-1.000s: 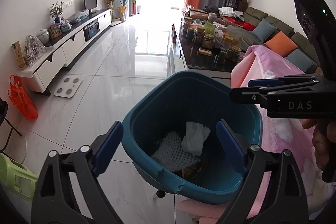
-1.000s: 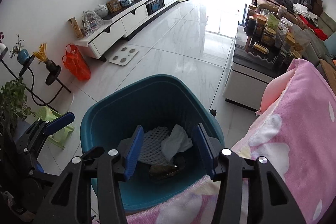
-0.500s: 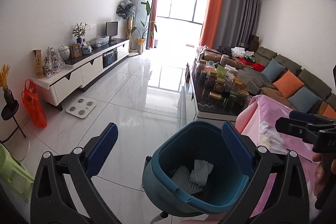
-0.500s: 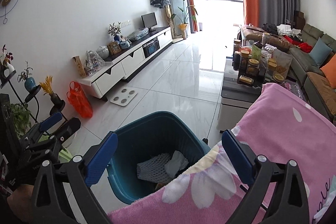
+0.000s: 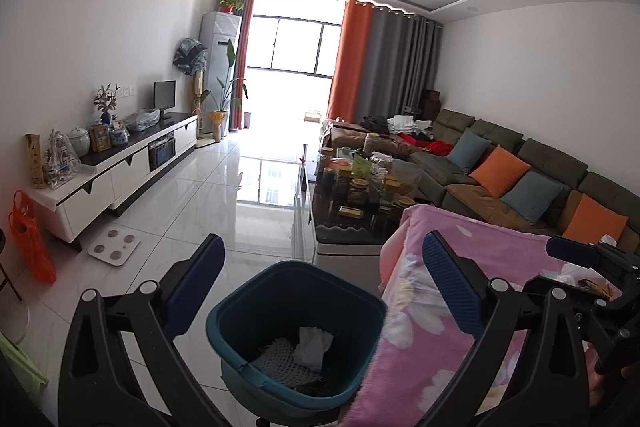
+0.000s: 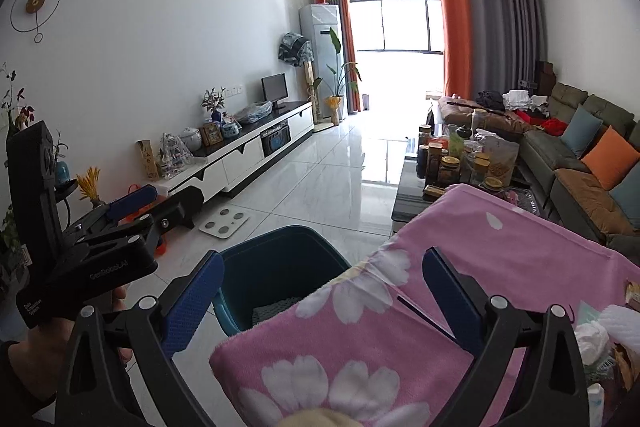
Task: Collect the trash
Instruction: 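Return both tools to the table near the remaining trash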
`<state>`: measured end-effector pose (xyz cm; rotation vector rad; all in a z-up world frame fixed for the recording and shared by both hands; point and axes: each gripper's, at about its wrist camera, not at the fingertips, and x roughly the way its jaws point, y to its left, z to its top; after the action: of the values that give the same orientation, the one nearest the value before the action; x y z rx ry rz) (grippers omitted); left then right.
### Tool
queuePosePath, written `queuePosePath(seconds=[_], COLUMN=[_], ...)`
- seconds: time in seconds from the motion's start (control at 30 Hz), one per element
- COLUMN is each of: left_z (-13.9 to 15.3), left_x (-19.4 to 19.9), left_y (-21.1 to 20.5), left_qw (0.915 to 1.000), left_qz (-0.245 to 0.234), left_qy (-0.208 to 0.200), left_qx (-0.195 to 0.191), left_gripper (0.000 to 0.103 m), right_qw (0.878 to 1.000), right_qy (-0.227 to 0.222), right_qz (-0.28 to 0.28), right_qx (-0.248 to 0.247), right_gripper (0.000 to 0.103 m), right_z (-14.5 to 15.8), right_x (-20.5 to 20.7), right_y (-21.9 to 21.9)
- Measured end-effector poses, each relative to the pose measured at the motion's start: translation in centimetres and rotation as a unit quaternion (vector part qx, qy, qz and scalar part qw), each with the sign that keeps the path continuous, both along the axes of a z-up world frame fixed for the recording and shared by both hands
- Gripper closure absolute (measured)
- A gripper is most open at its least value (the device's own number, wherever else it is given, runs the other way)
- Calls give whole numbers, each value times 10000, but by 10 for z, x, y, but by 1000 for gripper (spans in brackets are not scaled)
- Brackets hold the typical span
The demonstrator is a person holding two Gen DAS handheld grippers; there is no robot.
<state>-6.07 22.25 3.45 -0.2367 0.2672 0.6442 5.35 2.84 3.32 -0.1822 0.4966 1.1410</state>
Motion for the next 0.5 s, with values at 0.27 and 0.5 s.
queuePosePath(seconds=[0.27,0.5], left_z=[19,15], left_x=[24,43], left_y=[-65,-110], left_qw=[9972,9895], left_qz=[-661,-1390], left_qy=[-215,-153], left_qx=[277,355], left_gripper=[6,6], right_qw=[9974,9913], right_qy=[37,-174], right_qz=[-658,-1270], right_qx=[292,287], right_gripper=[7,7], right_z=[-1,-17], right_x=[2,-12], right_y=[-72,-132])
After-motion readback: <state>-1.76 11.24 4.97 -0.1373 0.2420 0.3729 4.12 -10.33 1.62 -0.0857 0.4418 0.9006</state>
